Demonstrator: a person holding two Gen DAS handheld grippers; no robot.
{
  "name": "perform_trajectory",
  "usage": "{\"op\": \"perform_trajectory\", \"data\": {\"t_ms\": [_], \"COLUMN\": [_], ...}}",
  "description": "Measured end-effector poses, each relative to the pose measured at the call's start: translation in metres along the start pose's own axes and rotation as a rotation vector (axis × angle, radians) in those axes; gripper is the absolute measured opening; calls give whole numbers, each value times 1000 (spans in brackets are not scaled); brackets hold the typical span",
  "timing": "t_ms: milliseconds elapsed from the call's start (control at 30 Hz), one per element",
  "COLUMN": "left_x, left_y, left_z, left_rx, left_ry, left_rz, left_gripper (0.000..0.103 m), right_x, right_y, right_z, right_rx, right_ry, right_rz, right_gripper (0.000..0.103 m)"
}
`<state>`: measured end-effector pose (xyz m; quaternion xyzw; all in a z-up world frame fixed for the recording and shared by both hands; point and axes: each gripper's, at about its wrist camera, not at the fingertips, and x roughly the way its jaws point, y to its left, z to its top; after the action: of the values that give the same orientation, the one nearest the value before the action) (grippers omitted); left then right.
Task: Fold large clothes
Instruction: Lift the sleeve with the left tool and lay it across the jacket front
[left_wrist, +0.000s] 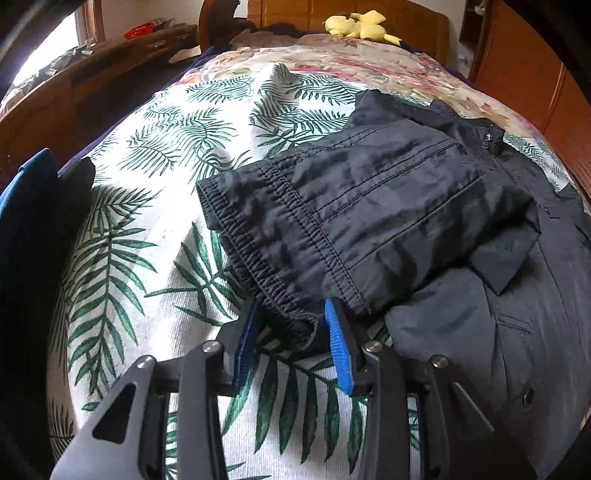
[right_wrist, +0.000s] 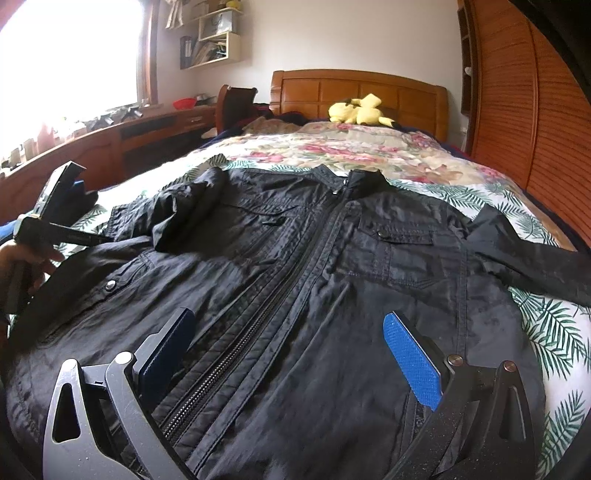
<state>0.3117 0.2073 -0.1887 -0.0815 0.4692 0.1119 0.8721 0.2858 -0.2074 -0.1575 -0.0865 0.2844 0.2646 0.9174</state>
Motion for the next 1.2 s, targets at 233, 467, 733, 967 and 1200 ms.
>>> {"op": "perform_trajectory", "data": {"t_ms": [233, 467, 733, 967, 1200], "left_x": [-1, -41, -123, -182, -201], "left_y": [-5, -23, -85, -170, -215], "left_z": [3, 23, 58, 47, 12], "left_rx": [35, 62, 138, 275, 353], "left_ry": [14, -72, -264, -359, -373], "left_rz": [3, 40, 8, -101, -117], "left_gripper": [13, 5, 4, 4, 5], "right_x": [0, 0, -15, -40, -66], "right_y": [0, 0, -8, -35, -62], "right_z": [0, 0, 3, -3, -18], "right_rx": [0, 1, 6, 45, 59], "right_ry": [1, 4, -25, -49, -61], "right_rz": [0, 7, 11, -10, -60], "right_gripper": [103, 103, 103, 103, 103]}}
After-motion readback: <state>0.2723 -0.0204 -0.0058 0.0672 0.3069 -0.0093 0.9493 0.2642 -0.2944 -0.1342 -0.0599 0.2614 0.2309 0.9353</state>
